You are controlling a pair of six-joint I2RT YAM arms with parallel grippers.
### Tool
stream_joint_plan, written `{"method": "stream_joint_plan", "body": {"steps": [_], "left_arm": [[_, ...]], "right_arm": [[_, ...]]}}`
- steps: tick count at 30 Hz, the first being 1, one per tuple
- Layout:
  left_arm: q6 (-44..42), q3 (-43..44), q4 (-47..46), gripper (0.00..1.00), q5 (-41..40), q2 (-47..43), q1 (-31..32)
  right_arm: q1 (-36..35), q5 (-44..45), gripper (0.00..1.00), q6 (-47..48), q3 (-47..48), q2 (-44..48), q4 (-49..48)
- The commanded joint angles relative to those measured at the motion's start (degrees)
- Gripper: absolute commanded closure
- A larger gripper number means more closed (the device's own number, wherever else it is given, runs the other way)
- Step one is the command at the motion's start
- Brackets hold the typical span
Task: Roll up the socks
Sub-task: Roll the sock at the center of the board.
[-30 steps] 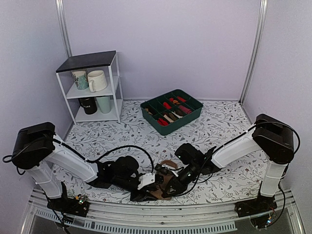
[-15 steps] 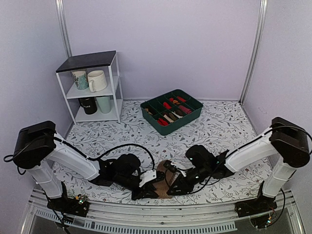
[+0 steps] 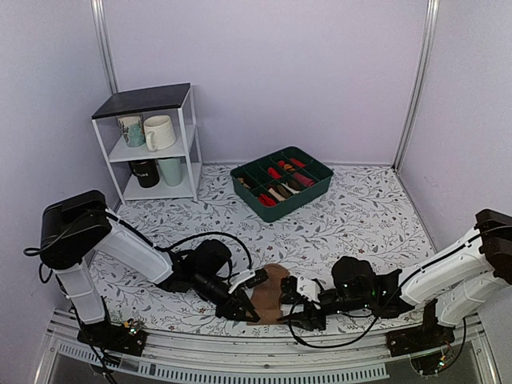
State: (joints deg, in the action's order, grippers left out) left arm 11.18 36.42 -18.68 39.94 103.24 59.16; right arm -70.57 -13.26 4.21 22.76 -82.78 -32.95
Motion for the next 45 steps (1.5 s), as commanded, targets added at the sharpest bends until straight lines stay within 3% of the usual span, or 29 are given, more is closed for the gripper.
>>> {"method": "stream_joint_plan", "body": {"steps": [1, 8, 19, 21, 24, 26, 28, 30, 32, 36, 41, 45], "left_arm": [[2.57, -1.73, 8.53, 0.90, 2.16, 4.01, -0.92], [2.45, -1.62, 8.97, 0.90, 2.60, 4.25, -1.06], [2.36, -1.88, 8.22, 0.90, 2.59, 4.81, -1.21], [2.31, -1.84, 8.13, 0.90, 2.60, 4.86, -1.19], [2.12, -1.73, 8.21, 0.89, 2.47, 5.11, -1.20], [1.63, -1.31, 8.66, 0.88, 1.20, 4.97, -1.19], [0.71, -1.26, 8.81, 0.80, -1.45, 3.32, -1.17], [-0.89, -1.59, 8.77, 0.63, -5.09, -0.08, -1.08], [-2.72, -2.68, 7.83, 0.56, -9.46, -4.95, -0.98], [-6.31, -7.56, 2.45, 0.54, -19.13, -17.17, -0.13], [-11.45, -14.56, -3.93, 0.48, -23.45, -29.76, 3.57], [-15.06, -15.99, -6.07, 0.46, -22.52, -30.23, 6.19]], "right_arm": [[-2.86, 4.59, 0.49, 6.85, 1.96, -3.59, 0.10], [-4.53, 8.22, 0.48, 9.34, 4.72, -8.41, 1.14], [-5.26, 6.36, 0.51, 7.92, 7.58, -13.37, 4.11], [-5.28, 6.20, 0.56, 6.98, 8.34, -14.38, 5.22], [-5.28, 5.67, 0.79, 5.89, 9.71, -15.53, 7.04], [-5.28, 5.48, 0.81, 4.90, 11.28, -16.51, 9.38], [-5.21, 4.34, 0.83, 3.39, 12.41, -17.54, 11.78], [-4.78, 2.01, 0.83, 1.26, 13.22, -18.33, 14.45], [-3.86, -0.95, 0.83, -1.79, 13.14, -18.75, 16.28], [-0.31, -7.40, 0.83, -8.20, 11.28, -18.90, 16.94], [4.21, -16.43, 0.83, -13.93, 11.72, -22.07, 18.55], [6.76, -22.24, 0.83, -16.46, 14.61, -26.73, 22.60]]}}
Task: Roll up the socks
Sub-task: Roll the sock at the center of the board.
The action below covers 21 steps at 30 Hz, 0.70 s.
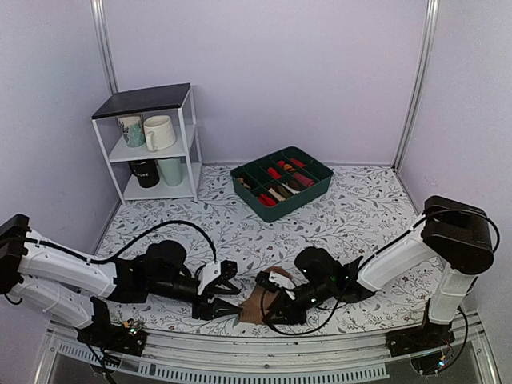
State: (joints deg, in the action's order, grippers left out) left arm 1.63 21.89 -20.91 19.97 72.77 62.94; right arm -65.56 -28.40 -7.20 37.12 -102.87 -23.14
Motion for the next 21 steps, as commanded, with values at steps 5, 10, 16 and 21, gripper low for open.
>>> {"method": "stream_joint_plan", "body": {"steps": [5, 10, 16, 21], "left_arm": [[-10.06, 0.47, -2.97, 0.44, -2.73, 6.31, 4.77], [-12.17, 2.54, -2.73, 0.33, -3.62, 11.62, 5.66], [-13.45, 3.71, -3.45, 0.28, -5.38, 13.54, 5.86], [-13.06, 4.95, -2.35, 0.32, -5.38, 16.12, 5.88]], "right_arm": [[3.94, -10.78, 0.83, -6.56, 2.43, -9.02, 17.24], [4.50, -11.34, 0.83, -6.34, 3.56, -9.45, 20.27], [4.56, -11.45, 0.83, -6.51, 3.64, -9.66, 20.74], [4.56, -12.22, 0.83, -6.51, 3.71, -10.17, 20.67]]}}
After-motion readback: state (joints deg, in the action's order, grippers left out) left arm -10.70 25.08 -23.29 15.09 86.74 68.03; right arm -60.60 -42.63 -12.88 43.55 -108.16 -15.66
